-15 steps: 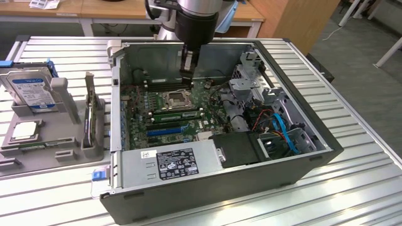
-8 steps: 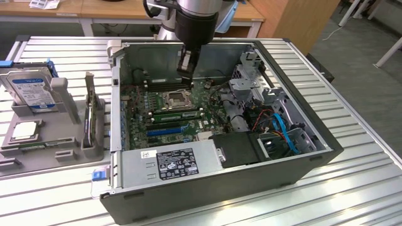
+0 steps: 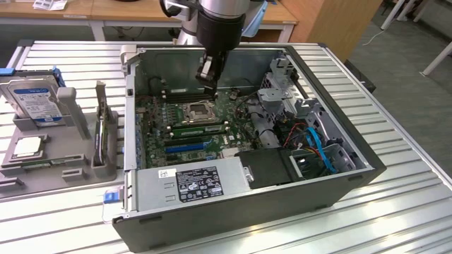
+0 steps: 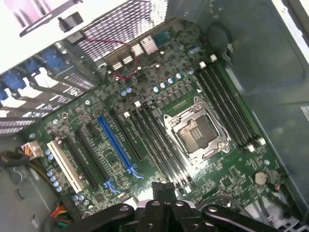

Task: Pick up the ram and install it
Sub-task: 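Press down the ram until it locks into place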

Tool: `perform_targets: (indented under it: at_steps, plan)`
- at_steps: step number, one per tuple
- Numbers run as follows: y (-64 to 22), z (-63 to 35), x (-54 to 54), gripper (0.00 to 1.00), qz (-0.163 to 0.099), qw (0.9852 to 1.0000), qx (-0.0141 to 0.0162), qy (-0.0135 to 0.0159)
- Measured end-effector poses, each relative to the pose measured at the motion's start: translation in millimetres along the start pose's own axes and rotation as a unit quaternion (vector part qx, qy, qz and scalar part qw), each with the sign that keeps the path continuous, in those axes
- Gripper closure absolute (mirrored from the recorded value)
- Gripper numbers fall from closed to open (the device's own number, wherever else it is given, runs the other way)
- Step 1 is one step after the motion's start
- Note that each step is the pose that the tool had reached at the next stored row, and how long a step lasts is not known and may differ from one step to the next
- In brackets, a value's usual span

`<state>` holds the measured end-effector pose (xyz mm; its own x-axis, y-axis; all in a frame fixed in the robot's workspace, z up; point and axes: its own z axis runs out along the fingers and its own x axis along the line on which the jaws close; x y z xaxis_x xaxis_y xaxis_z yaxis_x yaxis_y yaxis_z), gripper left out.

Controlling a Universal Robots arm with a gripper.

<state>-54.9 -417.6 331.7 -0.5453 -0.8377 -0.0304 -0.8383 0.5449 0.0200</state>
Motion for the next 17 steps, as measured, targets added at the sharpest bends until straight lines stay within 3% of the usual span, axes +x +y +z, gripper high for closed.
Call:
perform_targets:
  at_steps: [5,9,17]
  plan:
    - [0.0,0.1,0.0,0.9,0.036,0.9993,0.0011,-0.0007]
    - [0.0,0.1,0.0,0.9,0.065,0.9979,0.002,-0.0013]
    - [0.0,0.2,0.0,0.9,0.123,0.9924,0.0038,-0.0025]
